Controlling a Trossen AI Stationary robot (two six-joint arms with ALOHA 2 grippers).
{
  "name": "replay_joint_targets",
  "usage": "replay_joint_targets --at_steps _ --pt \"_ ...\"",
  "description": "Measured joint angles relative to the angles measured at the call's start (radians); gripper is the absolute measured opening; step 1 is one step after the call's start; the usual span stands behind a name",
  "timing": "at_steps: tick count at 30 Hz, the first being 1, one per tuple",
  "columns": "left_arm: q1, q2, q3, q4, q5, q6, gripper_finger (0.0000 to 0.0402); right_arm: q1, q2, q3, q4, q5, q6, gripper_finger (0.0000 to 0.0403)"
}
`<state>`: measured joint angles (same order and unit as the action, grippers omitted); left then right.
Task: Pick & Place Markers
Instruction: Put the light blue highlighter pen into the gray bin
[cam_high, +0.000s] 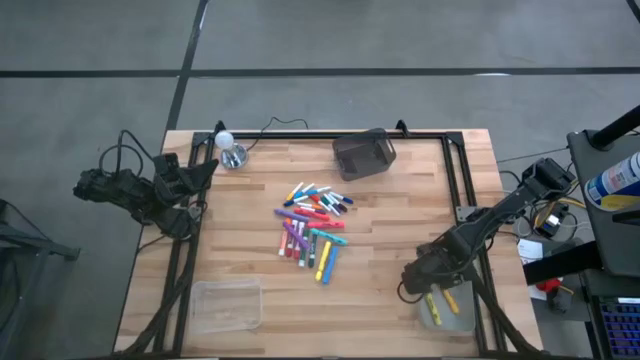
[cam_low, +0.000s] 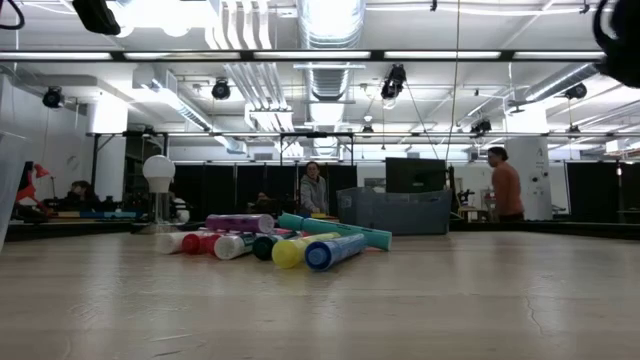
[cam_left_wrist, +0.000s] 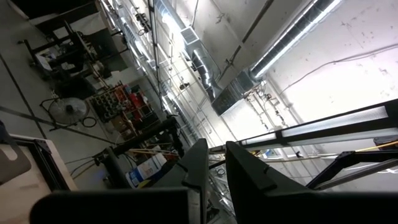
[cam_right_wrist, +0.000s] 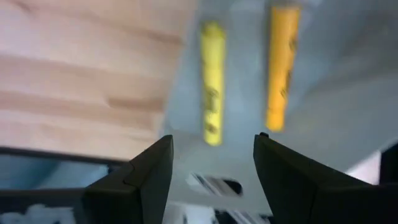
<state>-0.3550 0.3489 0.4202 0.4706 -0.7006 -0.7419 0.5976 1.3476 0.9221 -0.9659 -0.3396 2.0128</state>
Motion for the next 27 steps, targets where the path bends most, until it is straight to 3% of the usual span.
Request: replay_joint_targets --at_steps 7,15,20,27 --pt "0.0 0.01 0.0 -0.009 0.023 -0.058 0.0048 -0.015 0.002 0.092 -0.045 0.235 -0.015 0.021" --pt "0.0 0.064 0.0 -0.035 0.094 -0.124 0.0049 -0.139 0.066 0.178 -0.038 0.264 -0.171 0.021" --pt "0.0 0.077 0.0 -0.027 0.049 -0.146 0.0049 -0.236 0.141 0.274 -0.018 0.311 -0.431 0.021" --pt "0.0 0.077 0.0 0.0 0.021 -0.157 0.0049 -0.366 0.303 0.381 0.107 0.383 -0.953 0.021"
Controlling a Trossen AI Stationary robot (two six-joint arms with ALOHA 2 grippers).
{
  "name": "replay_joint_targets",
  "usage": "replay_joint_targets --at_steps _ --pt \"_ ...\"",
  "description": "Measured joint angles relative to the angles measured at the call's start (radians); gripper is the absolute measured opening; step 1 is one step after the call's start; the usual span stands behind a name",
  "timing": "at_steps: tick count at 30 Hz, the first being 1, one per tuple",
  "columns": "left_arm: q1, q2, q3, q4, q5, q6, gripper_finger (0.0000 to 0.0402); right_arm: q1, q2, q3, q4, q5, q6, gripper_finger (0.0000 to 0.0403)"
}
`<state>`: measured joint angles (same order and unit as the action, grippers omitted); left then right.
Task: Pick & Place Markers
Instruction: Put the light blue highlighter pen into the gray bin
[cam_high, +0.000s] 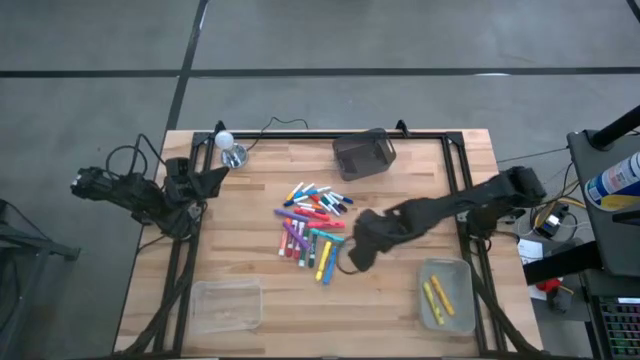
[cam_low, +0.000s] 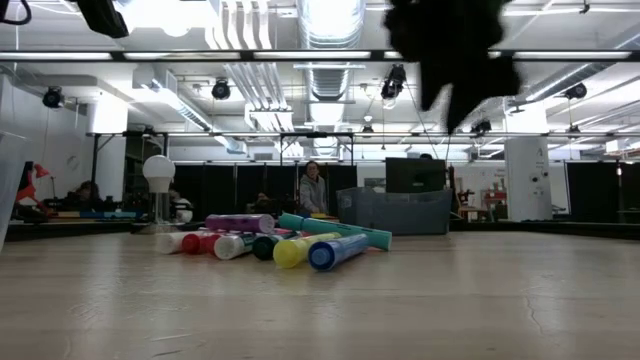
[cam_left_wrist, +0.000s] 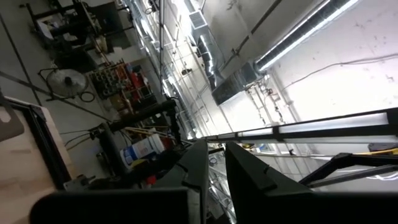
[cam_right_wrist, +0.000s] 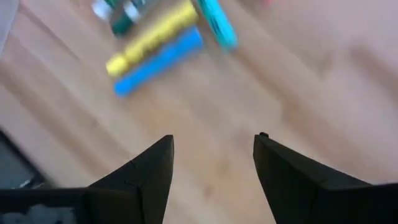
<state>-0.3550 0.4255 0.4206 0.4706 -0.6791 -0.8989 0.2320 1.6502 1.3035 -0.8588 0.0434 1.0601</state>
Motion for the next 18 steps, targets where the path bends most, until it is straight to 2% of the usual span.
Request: replay_joint_targets --at_steps 4,10,14,18 --pt "0.0 0.0 0.0 0.0 -0.002 0.006 0.0049 -0.062 0.12 0.08 0.028 0.029 -0.185 0.021" --pt "0.0 0.0 0.0 0.0 -0.003 0.006 0.0049 -0.137 0.271 0.204 0.026 0.008 -0.467 0.0202" --pt "0.0 0.0 0.0 0.008 -0.003 0.005 0.0049 -0.171 0.346 0.257 0.02 -0.012 -0.605 0.0192" --pt "0.0 -0.001 0.0 0.019 -0.003 0.005 0.0049 -0.193 0.398 0.3 -0.009 -0.072 -0.667 0.0183"
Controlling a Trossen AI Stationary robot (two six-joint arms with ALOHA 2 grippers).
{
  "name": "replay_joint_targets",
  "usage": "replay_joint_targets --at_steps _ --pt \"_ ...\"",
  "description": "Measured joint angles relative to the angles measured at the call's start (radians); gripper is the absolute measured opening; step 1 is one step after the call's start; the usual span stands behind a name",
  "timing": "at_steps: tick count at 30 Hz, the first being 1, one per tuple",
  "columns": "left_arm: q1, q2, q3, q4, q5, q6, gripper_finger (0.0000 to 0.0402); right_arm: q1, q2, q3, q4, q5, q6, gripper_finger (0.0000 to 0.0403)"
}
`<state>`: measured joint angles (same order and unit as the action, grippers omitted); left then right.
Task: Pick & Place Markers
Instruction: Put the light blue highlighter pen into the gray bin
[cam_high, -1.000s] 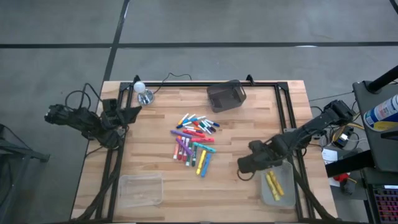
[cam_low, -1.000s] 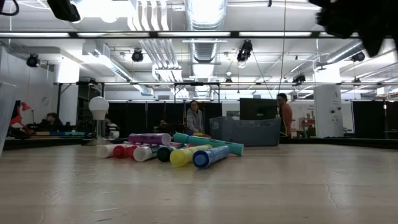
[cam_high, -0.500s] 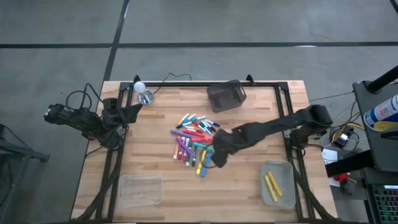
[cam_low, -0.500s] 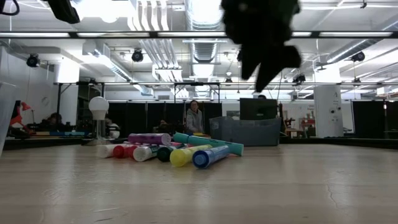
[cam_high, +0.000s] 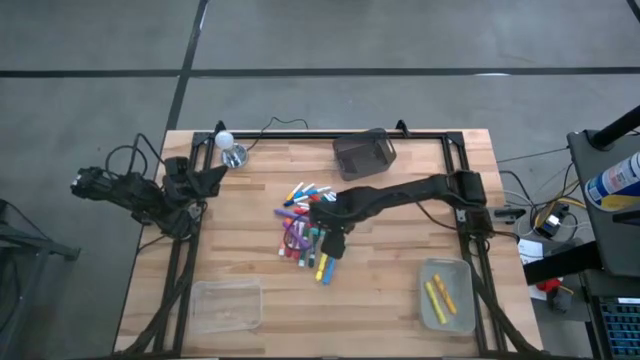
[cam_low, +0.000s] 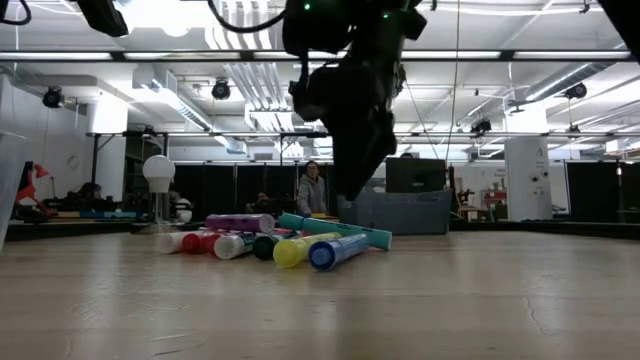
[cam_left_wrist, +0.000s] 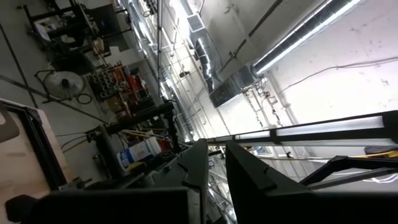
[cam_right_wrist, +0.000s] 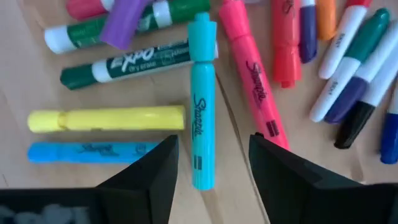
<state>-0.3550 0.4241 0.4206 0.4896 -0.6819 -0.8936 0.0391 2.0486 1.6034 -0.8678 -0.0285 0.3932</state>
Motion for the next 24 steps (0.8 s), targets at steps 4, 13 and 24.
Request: replay_joint_targets --at_steps 4,13,24 --pt "0.0 -0.004 0.0 0.007 0.0 0.0 0.0049 -0.003 0.034 0.015 0.005 -0.026 -0.018 0.0177" --pt "0.0 -0.004 0.0 0.01 0.01 0.0 0.0048 -0.001 0.081 0.013 0.011 -0.038 -0.039 0.0171" --pt "0.0 -0.006 0.0 0.012 0.01 0.002 0.0048 -0.009 0.123 0.01 0.012 -0.041 -0.055 0.0144"
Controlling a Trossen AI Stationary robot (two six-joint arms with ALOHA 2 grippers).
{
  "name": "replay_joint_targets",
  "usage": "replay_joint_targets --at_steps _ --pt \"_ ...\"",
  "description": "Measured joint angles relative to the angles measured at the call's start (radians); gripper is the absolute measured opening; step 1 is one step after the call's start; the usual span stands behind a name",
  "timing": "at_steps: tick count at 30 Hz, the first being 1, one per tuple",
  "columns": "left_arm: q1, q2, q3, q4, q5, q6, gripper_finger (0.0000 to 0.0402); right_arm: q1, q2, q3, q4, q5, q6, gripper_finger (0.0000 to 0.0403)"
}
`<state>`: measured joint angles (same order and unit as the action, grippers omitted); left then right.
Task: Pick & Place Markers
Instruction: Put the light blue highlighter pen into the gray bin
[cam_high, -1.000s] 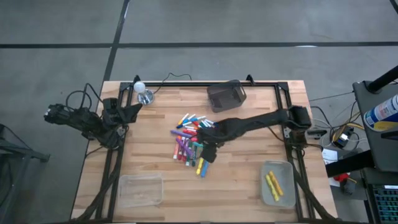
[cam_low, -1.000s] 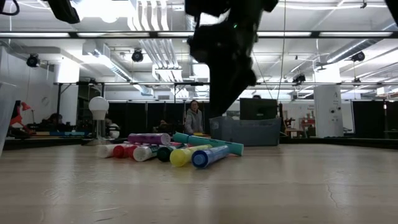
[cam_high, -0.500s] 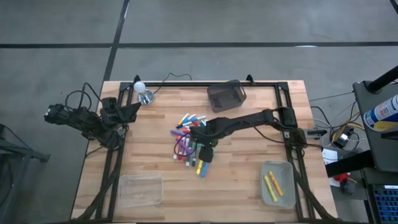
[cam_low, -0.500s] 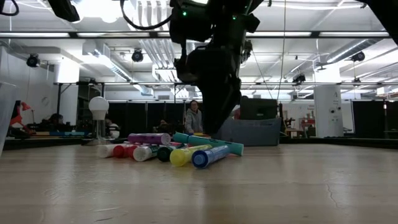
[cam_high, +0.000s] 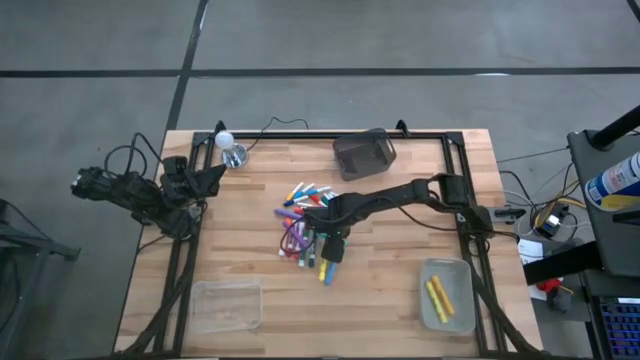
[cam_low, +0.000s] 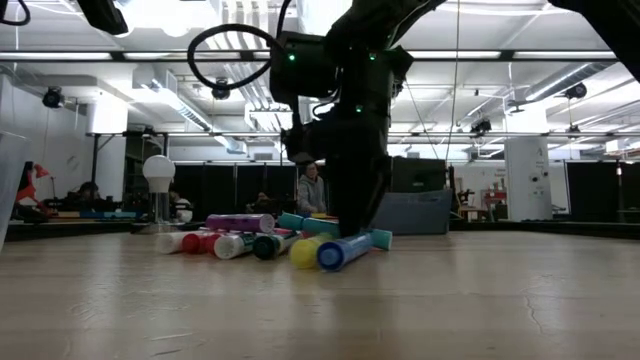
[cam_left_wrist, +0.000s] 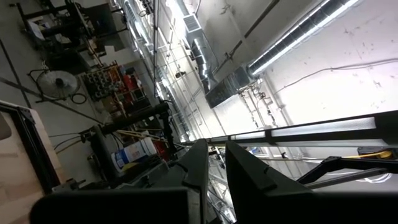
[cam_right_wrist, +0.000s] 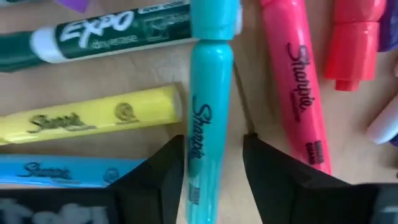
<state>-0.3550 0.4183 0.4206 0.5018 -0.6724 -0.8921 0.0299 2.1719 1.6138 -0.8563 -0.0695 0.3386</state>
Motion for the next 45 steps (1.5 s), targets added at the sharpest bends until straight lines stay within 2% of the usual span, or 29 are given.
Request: replay_joint_targets --at_steps 8,15,19,22,26,30,35,38,42,45 --pt "0.0 0.0 0.0 -0.001 -0.001 0.001 0.0048 -0.006 -0.002 0.005 -0.018 -0.035 0.002 0.0057" --pt "0.0 0.001 0.0 -0.002 -0.002 0.002 0.0048 0.002 -0.038 0.072 -0.213 -0.039 0.024 0.0056" --pt "0.0 0.001 0.0 -0.002 -0.003 0.022 0.0048 0.028 -0.104 0.096 -0.3 -0.054 0.047 0.0056" --pt "0.0 0.002 0.0 -0.003 -0.02 0.056 0.0048 0.041 -0.173 0.093 -0.348 -0.104 0.11 0.0056" --pt "0.0 0.003 0.0 -0.003 -0.07 0.06 0.0048 0.073 -0.3 0.045 -0.376 -0.105 0.249 0.0058" --pt "0.0 0.003 0.0 -0.005 -0.07 0.06 0.0048 0.145 -0.446 -0.022 -0.378 -0.015 0.43 0.0061" --pt "0.0 0.003 0.0 -0.009 -0.051 0.063 0.0048 0.27 -0.624 -0.131 -0.401 0.114 0.738 0.0061" --pt "0.0 0.003 0.0 -0.013 -0.055 0.107 0.0048 0.351 -0.712 -0.224 -0.396 0.156 0.959 0.0062" --pt "0.0 0.003 0.0 -0.016 -0.089 0.151 0.0048 0.463 -0.785 -0.353 -0.384 0.16 1.213 0.0062" --pt "0.0 0.003 0.0 -0.015 -0.088 0.151 0.0048 0.551 -0.814 -0.432 -0.366 0.11 1.366 0.0063"
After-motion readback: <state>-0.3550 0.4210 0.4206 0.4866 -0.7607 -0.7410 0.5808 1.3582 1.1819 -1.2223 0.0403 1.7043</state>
